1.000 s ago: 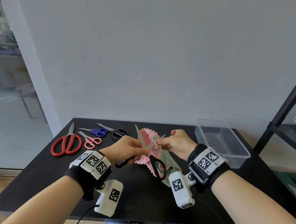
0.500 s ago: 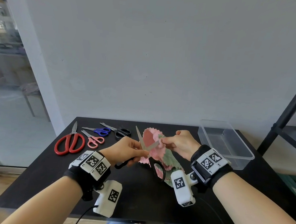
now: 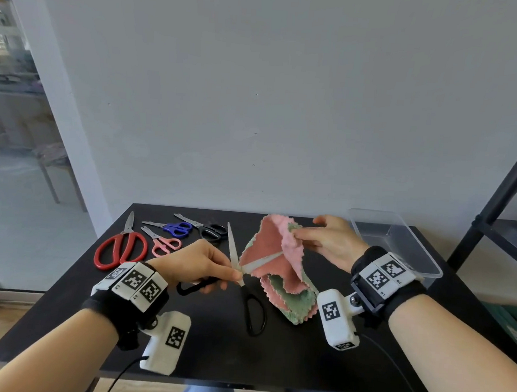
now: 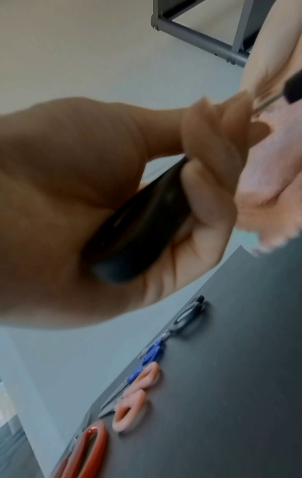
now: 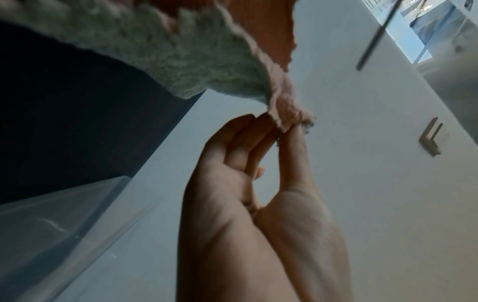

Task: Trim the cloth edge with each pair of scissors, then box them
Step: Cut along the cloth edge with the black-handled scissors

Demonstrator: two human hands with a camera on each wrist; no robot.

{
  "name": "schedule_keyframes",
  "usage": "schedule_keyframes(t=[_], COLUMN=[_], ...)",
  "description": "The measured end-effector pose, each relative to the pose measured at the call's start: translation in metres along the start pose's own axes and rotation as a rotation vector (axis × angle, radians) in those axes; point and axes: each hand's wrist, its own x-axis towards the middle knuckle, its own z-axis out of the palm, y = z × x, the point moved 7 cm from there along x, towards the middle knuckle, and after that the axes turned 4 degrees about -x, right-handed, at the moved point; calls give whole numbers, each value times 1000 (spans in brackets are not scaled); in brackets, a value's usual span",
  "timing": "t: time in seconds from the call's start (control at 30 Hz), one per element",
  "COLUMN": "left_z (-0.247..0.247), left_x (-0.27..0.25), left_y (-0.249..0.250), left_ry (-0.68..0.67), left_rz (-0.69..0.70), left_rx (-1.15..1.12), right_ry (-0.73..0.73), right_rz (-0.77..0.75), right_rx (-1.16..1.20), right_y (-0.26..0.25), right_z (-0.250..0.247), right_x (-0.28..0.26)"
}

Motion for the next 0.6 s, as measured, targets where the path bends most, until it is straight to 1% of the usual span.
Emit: schedule_keyframes(t=[0.13, 0.27, 0.37, 0.47, 0.6], left_z=[4, 9, 8, 8, 7], left_x=[2, 3, 5, 4, 7], left_y=[14, 19, 24, 31, 37], left_ry=[-35, -107, -115, -145, -109], left_rz=[10, -20, -31, -15, -6], left_rx=[64, 170, 190, 197, 250], right_ry=[-151, -260, -330, -376, -404], right_rz=[23, 33, 34, 26, -2], right_rx=[-100, -185, -266, -335, -388], right_y=[2, -1, -4, -6, -11], right_z=[20, 32, 38, 43, 50], right_x=[-4, -6, -8, -9, -12])
